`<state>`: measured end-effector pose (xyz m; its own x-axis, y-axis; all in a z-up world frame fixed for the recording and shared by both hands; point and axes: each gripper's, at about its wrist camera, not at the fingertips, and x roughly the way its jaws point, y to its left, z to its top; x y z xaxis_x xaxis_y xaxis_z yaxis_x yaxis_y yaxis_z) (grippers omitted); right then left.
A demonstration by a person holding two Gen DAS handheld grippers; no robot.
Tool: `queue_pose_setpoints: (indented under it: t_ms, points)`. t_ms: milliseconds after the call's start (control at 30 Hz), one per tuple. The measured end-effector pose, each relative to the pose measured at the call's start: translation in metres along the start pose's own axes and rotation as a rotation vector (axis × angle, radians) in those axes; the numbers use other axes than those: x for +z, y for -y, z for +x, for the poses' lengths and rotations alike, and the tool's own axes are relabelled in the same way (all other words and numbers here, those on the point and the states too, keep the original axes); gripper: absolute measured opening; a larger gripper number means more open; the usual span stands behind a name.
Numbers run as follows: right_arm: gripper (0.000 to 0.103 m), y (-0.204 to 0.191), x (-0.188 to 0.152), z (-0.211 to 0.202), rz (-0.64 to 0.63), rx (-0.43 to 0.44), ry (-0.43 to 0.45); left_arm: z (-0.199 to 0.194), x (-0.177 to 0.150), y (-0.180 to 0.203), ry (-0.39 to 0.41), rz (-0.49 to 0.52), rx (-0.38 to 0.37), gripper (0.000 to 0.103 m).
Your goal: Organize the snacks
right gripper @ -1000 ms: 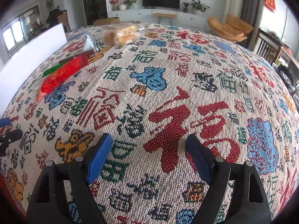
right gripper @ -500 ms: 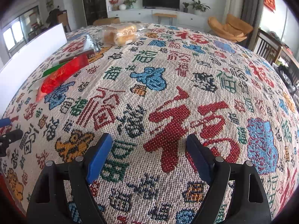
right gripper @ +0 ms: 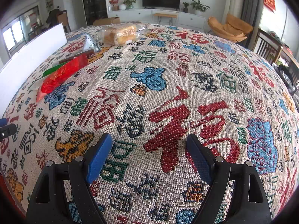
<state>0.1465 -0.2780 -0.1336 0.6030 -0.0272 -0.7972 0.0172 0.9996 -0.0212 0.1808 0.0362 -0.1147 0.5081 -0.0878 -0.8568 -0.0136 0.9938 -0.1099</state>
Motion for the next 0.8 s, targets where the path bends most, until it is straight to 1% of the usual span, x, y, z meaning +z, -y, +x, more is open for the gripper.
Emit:
queue_pose_setpoints:
  t_ms: [67,233,300,333,400,433,467,533,600,667,700,733,767,800]
  points:
    - [0.084,0.001,0.0,0.0,0.001,0.001,0.0,0.001,0.0,0.002,0.0,0.01,0.012,0.103]
    - [0.084,0.001,0.001,0.0,0.01,-0.004,-0.003,0.005,-0.002,0.012,-0.013,0.058,0.068,0.103]
    - [0.085,-0.002,0.004,0.0,0.039,-0.009,-0.033,0.006,-0.002,0.013,-0.011,0.062,0.072,0.103]
    - [0.085,-0.005,0.009,0.001,0.056,0.019,-0.049,0.006,-0.002,0.012,-0.01,0.061,0.07,0.103]
    - [0.082,-0.019,0.021,0.0,0.093,0.148,-0.067,0.006,-0.002,0.012,-0.008,0.059,0.071,0.103]
    - [0.082,-0.03,0.03,0.001,0.103,0.217,-0.076,0.006,-0.002,0.012,-0.007,0.059,0.072,0.103]
    - [0.082,-0.043,0.04,0.003,0.103,0.268,-0.086,0.006,-0.002,0.012,-0.006,0.059,0.072,0.103]
    - [0.082,-0.069,0.061,0.011,0.101,0.35,-0.107,0.006,-0.002,0.012,-0.005,0.058,0.071,0.103]
    - [0.081,-0.09,0.081,0.027,0.115,0.385,-0.144,0.006,-0.002,0.012,-0.005,0.058,0.071,0.103]
    - [0.073,-0.107,0.099,0.051,0.139,0.368,-0.196,0.006,-0.002,0.012,-0.005,0.058,0.072,0.103]
    - [0.061,-0.111,0.104,0.06,0.161,0.357,-0.21,0.005,-0.002,0.012,-0.005,0.058,0.071,0.103]
    - [0.053,-0.115,0.108,0.071,0.188,0.352,-0.232,0.005,-0.002,0.012,-0.005,0.058,0.071,0.103]
    - [0.053,-0.119,0.11,0.08,0.209,0.354,-0.257,0.005,-0.002,0.012,-0.005,0.058,0.071,0.103]
    - [0.046,-0.121,0.112,0.081,0.218,0.343,-0.243,0.005,-0.001,0.012,-0.006,0.058,0.07,0.103]
